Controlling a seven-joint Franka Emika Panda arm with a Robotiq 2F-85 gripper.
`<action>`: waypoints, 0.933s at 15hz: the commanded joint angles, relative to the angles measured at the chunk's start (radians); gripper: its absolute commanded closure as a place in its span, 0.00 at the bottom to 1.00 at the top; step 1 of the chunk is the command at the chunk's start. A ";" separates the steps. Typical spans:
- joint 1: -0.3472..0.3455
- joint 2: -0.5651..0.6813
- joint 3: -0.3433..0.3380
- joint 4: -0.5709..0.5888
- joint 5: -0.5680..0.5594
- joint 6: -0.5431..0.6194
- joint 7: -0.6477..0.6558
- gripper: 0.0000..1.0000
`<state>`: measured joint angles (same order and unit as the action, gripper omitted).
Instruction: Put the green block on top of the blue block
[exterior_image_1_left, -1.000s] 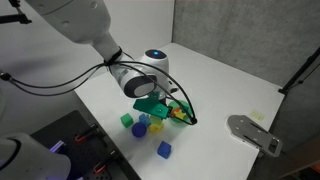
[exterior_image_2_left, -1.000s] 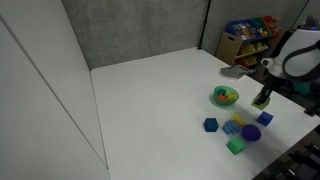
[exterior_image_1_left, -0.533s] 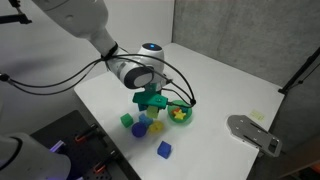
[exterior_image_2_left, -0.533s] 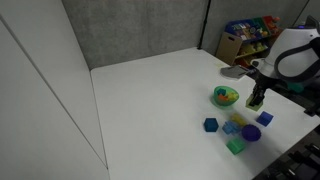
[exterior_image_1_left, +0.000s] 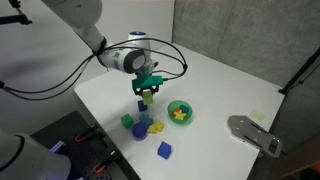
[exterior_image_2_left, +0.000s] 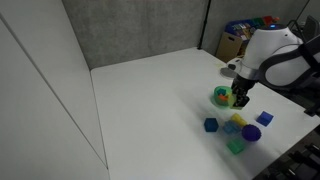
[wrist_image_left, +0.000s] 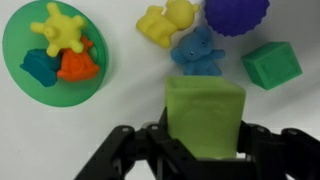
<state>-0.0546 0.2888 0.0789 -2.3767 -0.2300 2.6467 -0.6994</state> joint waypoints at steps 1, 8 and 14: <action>0.011 0.004 0.006 0.008 0.001 -0.003 -0.007 0.75; 0.024 0.027 0.017 0.019 -0.015 0.005 -0.031 0.75; 0.106 0.118 0.003 0.091 -0.138 0.003 0.009 0.75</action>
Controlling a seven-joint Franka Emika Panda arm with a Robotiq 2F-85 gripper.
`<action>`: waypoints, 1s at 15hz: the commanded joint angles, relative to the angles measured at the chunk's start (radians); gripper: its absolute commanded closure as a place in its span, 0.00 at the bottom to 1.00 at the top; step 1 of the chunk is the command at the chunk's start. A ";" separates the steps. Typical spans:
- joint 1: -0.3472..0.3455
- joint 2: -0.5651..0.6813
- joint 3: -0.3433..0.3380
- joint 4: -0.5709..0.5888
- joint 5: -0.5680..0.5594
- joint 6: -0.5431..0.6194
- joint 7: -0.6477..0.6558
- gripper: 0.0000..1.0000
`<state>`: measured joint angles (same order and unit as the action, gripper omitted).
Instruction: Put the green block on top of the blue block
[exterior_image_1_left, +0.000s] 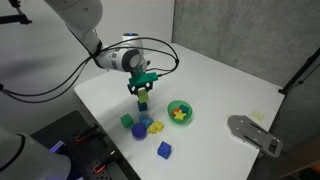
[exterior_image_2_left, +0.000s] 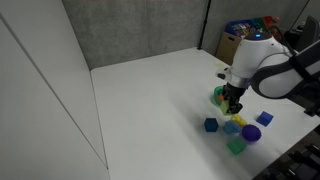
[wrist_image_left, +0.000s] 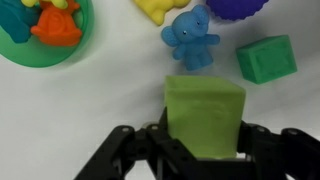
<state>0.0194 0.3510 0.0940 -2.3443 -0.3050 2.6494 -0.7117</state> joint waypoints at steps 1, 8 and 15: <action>0.041 0.072 -0.014 0.073 -0.080 0.005 0.028 0.75; 0.038 0.201 0.002 0.154 -0.069 0.059 0.026 0.75; 0.015 0.259 0.033 0.167 -0.026 0.109 0.033 0.75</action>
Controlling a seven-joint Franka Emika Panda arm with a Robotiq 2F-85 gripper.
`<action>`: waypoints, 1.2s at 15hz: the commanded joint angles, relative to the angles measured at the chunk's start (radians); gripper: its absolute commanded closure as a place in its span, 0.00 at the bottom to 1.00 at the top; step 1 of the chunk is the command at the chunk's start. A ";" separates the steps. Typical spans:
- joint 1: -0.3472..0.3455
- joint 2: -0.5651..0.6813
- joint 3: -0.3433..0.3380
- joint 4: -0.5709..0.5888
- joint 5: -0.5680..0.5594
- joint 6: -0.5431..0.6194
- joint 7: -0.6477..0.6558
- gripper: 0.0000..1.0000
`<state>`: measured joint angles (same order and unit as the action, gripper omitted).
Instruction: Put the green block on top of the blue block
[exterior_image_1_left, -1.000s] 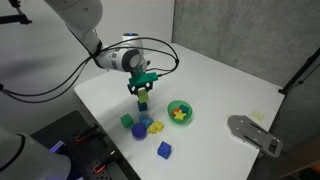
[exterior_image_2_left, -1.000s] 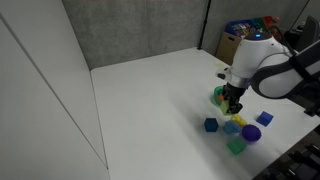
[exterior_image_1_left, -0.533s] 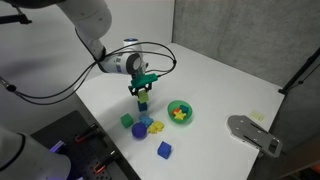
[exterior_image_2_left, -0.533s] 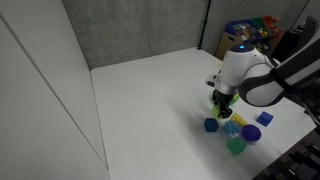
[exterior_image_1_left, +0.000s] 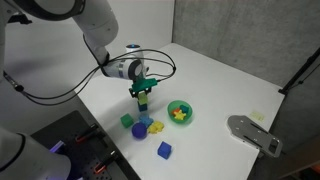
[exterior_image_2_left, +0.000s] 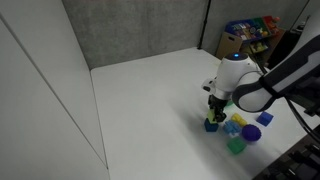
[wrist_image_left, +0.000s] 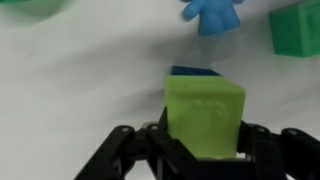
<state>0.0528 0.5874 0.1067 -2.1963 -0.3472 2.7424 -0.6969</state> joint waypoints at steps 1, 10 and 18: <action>-0.023 0.025 0.026 0.017 0.025 0.019 0.018 0.27; -0.046 -0.095 0.063 -0.050 0.047 0.070 0.047 0.00; -0.093 -0.279 0.073 -0.131 0.222 -0.008 0.175 0.00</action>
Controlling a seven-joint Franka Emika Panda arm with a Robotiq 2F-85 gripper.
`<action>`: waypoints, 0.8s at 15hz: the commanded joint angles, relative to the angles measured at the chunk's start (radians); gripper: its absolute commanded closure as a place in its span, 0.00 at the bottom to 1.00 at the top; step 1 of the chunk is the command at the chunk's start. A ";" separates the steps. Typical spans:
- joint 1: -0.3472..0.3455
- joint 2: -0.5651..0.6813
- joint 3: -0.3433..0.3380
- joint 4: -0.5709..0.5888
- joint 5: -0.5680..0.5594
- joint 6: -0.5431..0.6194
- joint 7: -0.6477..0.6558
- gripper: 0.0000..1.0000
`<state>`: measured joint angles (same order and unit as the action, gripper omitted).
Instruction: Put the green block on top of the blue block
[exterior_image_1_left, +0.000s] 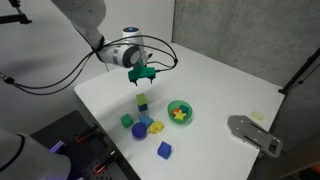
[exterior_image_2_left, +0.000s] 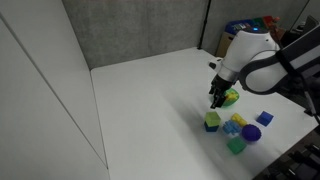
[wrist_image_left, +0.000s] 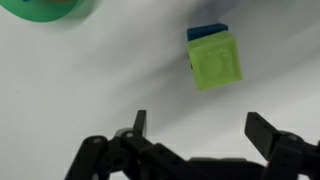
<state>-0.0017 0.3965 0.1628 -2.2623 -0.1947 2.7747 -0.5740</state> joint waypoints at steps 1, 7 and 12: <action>-0.045 -0.109 0.011 -0.079 0.097 -0.054 0.072 0.00; -0.109 -0.260 -0.038 -0.177 0.285 -0.173 0.112 0.00; -0.110 -0.432 -0.155 -0.240 0.260 -0.280 0.266 0.00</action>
<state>-0.1177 0.0974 0.0640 -2.4432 0.0941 2.5545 -0.4251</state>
